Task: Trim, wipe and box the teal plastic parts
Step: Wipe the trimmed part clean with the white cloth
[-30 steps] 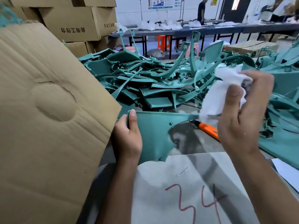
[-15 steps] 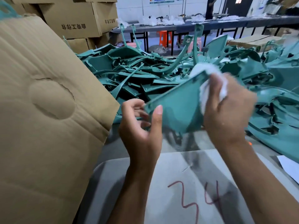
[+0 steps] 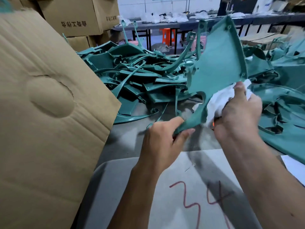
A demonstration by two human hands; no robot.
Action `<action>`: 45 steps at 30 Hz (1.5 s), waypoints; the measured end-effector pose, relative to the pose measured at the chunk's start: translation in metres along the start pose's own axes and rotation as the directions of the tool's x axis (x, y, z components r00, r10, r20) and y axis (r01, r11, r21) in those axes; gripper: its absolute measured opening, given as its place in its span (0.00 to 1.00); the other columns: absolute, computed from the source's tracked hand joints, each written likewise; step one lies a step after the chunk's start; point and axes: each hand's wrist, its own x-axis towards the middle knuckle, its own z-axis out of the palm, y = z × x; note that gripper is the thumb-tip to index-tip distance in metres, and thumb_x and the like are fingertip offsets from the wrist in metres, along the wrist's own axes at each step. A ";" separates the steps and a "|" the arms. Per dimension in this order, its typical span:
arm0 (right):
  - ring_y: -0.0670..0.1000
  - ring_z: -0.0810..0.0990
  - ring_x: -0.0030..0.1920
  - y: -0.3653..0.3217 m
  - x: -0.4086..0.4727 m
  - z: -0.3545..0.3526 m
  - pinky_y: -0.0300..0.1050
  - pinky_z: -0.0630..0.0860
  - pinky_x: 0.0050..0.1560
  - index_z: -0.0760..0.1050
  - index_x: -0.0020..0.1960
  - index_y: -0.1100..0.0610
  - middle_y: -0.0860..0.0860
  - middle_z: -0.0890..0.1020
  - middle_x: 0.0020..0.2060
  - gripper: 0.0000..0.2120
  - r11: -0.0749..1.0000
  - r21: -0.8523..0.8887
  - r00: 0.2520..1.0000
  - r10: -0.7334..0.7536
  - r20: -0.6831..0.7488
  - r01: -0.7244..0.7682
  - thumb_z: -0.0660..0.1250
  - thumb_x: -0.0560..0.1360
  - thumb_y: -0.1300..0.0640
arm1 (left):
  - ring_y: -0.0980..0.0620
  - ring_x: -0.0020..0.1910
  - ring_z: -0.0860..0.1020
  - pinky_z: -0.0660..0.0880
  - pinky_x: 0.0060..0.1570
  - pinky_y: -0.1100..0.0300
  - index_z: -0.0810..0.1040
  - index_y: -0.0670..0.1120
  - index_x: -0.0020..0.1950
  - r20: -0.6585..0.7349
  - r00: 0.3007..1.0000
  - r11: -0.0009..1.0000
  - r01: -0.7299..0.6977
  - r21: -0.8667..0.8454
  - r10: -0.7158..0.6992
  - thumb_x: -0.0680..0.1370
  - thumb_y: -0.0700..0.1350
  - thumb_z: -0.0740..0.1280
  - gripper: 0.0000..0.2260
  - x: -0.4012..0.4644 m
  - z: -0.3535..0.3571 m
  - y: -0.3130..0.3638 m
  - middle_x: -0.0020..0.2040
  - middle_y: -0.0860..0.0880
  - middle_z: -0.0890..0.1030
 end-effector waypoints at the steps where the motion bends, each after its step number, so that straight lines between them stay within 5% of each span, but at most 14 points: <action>1: 0.49 0.71 0.28 0.003 0.004 -0.005 0.43 0.69 0.36 0.66 0.38 0.53 0.47 0.71 0.25 0.18 0.998 -0.061 1.000 -0.023 0.004 0.023 0.60 0.86 0.52 | 0.51 0.31 0.69 0.62 0.29 0.58 0.72 0.51 0.41 -0.024 1.000 1.000 -0.007 0.002 0.007 0.80 0.61 0.66 0.16 0.000 -0.001 -0.001 0.29 0.52 0.70; 7: 0.50 0.75 0.37 -0.001 0.042 -0.044 0.49 0.71 0.43 0.71 0.43 0.49 0.45 0.76 0.35 0.14 0.966 -0.182 0.978 -0.199 -0.058 0.186 0.60 0.80 0.41 | 0.55 0.25 0.62 0.56 0.27 0.57 0.63 0.49 0.30 -0.171 0.983 0.972 0.031 -0.233 -0.073 0.81 0.62 0.63 0.25 0.004 -0.020 -0.016 0.25 0.53 0.62; 10: 0.48 0.79 0.31 0.002 0.039 -0.054 0.49 0.77 0.34 0.76 0.47 0.48 0.47 0.81 0.36 0.18 0.981 -0.193 0.998 0.008 0.056 0.003 0.62 0.78 0.33 | 0.53 0.25 0.63 0.59 0.26 0.54 0.65 0.45 0.30 -0.124 0.991 0.989 0.030 -0.146 -0.048 0.79 0.62 0.65 0.26 0.004 -0.023 -0.025 0.25 0.52 0.62; 14: 0.52 0.88 0.42 -0.001 0.032 -0.060 0.51 0.84 0.37 0.79 0.54 0.54 0.50 0.88 0.45 0.08 0.939 -0.334 0.878 0.222 0.423 -0.077 0.66 0.84 0.50 | 0.51 0.25 0.64 0.64 0.25 0.52 0.66 0.46 0.30 -0.113 0.994 0.995 -0.008 -0.101 -0.003 0.77 0.60 0.68 0.24 0.002 -0.023 -0.027 0.25 0.54 0.63; 17: 0.55 0.83 0.35 -0.002 0.031 -0.063 0.54 0.81 0.31 0.77 0.54 0.61 0.58 0.83 0.42 0.06 0.948 -0.306 0.853 0.226 0.470 -0.083 0.67 0.83 0.57 | 0.49 0.27 0.67 0.66 0.26 0.52 0.69 0.48 0.32 -0.237 0.972 0.998 0.015 0.065 0.000 0.73 0.53 0.71 0.16 0.003 -0.026 -0.026 0.26 0.54 0.67; 21: 0.50 0.73 0.36 0.011 0.031 -0.059 0.45 0.74 0.38 0.75 0.47 0.63 0.54 0.76 0.37 0.14 0.913 -0.368 0.954 -0.066 0.294 0.176 0.64 0.84 0.53 | 0.43 0.53 0.74 0.69 0.57 0.53 0.78 0.45 0.57 -0.400 0.916 0.970 0.114 0.215 -0.019 0.70 0.47 0.75 0.17 0.009 -0.018 -0.020 0.53 0.47 0.79; 23: 0.47 0.73 0.36 0.013 0.032 -0.058 0.44 0.71 0.40 0.75 0.43 0.57 0.47 0.78 0.35 0.14 0.915 -0.342 0.971 -0.162 0.176 0.215 0.62 0.85 0.53 | 0.39 0.72 0.66 0.59 0.74 0.53 0.66 0.40 0.75 -0.391 0.906 0.971 0.218 0.102 -0.162 0.71 0.46 0.77 0.37 0.008 -0.008 -0.014 0.74 0.40 0.68; 26: 0.50 0.73 0.35 0.011 0.035 -0.058 0.48 0.73 0.38 0.74 0.37 0.49 0.44 0.77 0.32 0.16 0.977 -0.193 0.992 -0.108 -0.067 0.094 0.61 0.84 0.50 | 0.45 0.81 0.57 0.58 0.79 0.48 0.47 0.43 0.83 -0.219 0.902 0.916 0.317 -0.245 -0.371 0.71 0.41 0.79 0.52 0.003 0.008 -0.002 0.82 0.42 0.53; 29: 0.52 0.72 0.35 0.019 0.026 -0.055 0.50 0.72 0.34 0.72 0.39 0.49 0.49 0.75 0.34 0.15 0.984 -0.174 0.991 -0.059 -0.120 0.038 0.60 0.83 0.47 | 0.59 0.71 0.73 0.74 0.68 0.59 0.62 0.51 0.80 0.158 0.916 0.651 0.376 -0.660 -0.368 0.72 0.43 0.80 0.42 0.003 0.016 0.015 0.74 0.54 0.73; 32: 0.49 0.78 0.41 0.034 0.005 -0.050 0.52 0.78 0.43 0.75 0.48 0.60 0.55 0.82 0.42 0.16 0.948 -0.297 0.993 -0.119 0.005 0.116 0.59 0.86 0.50 | 0.56 0.61 0.82 0.78 0.57 0.63 0.78 0.47 0.67 0.188 0.935 0.559 0.332 -0.760 -0.301 0.70 0.47 0.79 0.26 0.001 0.030 0.033 0.60 0.52 0.85; 36: 0.44 0.78 0.39 0.041 -0.010 -0.047 0.42 0.76 0.42 0.76 0.47 0.58 0.49 0.82 0.40 0.16 0.937 -0.315 0.984 -0.113 0.136 0.152 0.58 0.87 0.50 | 0.56 0.47 0.84 0.79 0.48 0.60 0.85 0.41 0.49 -0.034 0.974 0.707 0.140 -0.693 -0.225 0.78 0.44 0.72 0.06 -0.003 0.032 0.041 0.44 0.51 0.87; 39: 0.48 0.73 0.38 0.038 -0.002 -0.050 0.47 0.72 0.42 0.73 0.45 0.59 0.51 0.77 0.37 0.19 0.922 -0.341 0.980 -0.151 0.128 0.186 0.57 0.86 0.47 | 0.43 0.33 0.79 0.78 0.37 0.44 0.80 0.35 0.40 -0.081 0.982 0.790 0.086 -0.607 -0.169 0.79 0.46 0.69 0.16 -0.003 0.024 0.032 0.34 0.38 0.81; 43: 0.50 0.68 0.36 0.038 0.009 -0.052 0.53 0.67 0.39 0.69 0.36 0.49 0.46 0.70 0.32 0.19 0.916 -0.355 0.979 -0.147 0.143 0.189 0.59 0.85 0.45 | 0.31 0.43 0.81 0.80 0.44 0.34 0.81 0.34 0.48 0.068 0.976 0.679 0.194 -0.709 -0.207 0.79 0.46 0.68 0.14 0.004 0.012 0.019 0.44 0.32 0.83; 45: 0.51 0.71 0.35 0.035 0.014 -0.053 0.56 0.69 0.39 0.71 0.39 0.52 0.49 0.73 0.33 0.18 0.925 -0.335 0.983 -0.160 0.085 0.179 0.59 0.84 0.44 | 0.39 0.47 0.85 0.82 0.47 0.42 0.85 0.44 0.52 0.077 0.969 0.661 0.218 -0.718 -0.237 0.79 0.44 0.67 0.08 0.004 0.001 0.009 0.48 0.42 0.87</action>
